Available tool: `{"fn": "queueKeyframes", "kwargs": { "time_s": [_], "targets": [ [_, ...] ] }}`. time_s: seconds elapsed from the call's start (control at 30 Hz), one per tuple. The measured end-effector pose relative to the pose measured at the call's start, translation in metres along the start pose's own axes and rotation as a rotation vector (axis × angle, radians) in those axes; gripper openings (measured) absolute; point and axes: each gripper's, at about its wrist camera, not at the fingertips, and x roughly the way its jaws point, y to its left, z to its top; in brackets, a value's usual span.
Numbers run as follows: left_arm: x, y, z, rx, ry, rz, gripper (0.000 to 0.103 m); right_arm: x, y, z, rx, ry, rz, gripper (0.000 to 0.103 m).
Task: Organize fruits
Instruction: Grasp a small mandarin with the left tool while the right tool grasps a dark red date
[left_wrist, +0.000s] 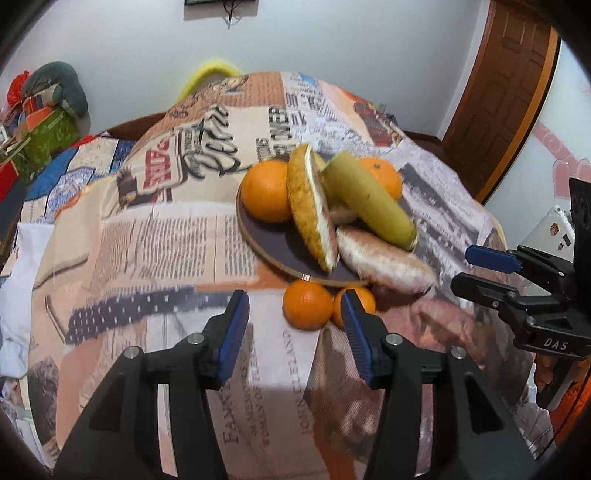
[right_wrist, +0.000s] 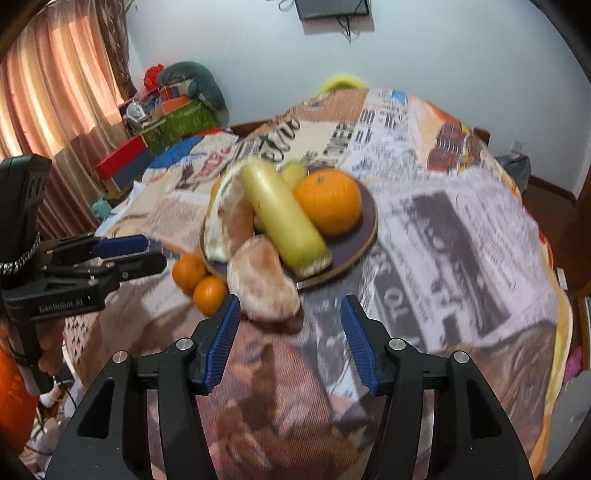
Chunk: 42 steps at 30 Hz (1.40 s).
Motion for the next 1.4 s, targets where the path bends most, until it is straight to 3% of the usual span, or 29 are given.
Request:
{"fn": "queueKeyframes", "kwargs": {
  "time_s": [0.23,0.3,0.43,0.57,0.77,0.9,1.4],
  "targets": [
    [0.011,0.000,-0.012,0.002,0.026,-0.003,0.051,0.022,0.003,-0.011,-0.015,0.045,0.006,0.052],
    [0.013,-0.001,-0.010,0.004,0.022,-0.002,0.051,0.028,0.005,-0.011,-0.024,0.061,0.003,0.043],
    [0.021,0.004,-0.006,-0.023,0.017,0.007,0.051,0.032,0.005,-0.011,-0.024,0.054,-0.004,0.042],
    [0.027,0.010,-0.003,-0.064,0.021,-0.032,0.051,0.035,0.005,-0.009,-0.021,0.053,0.001,0.029],
    [0.036,0.001,-0.002,-0.040,0.029,-0.042,0.046,0.034,0.005,-0.011,-0.013,0.042,0.005,0.021],
    [0.037,-0.003,0.000,-0.032,0.018,-0.048,0.036,0.031,0.004,-0.012,-0.002,0.040,0.013,0.020],
    [0.009,0.000,-0.004,-0.024,-0.023,0.002,0.036,-0.001,-0.010,-0.018,0.023,0.003,-0.038,0.020]
  ]
}}
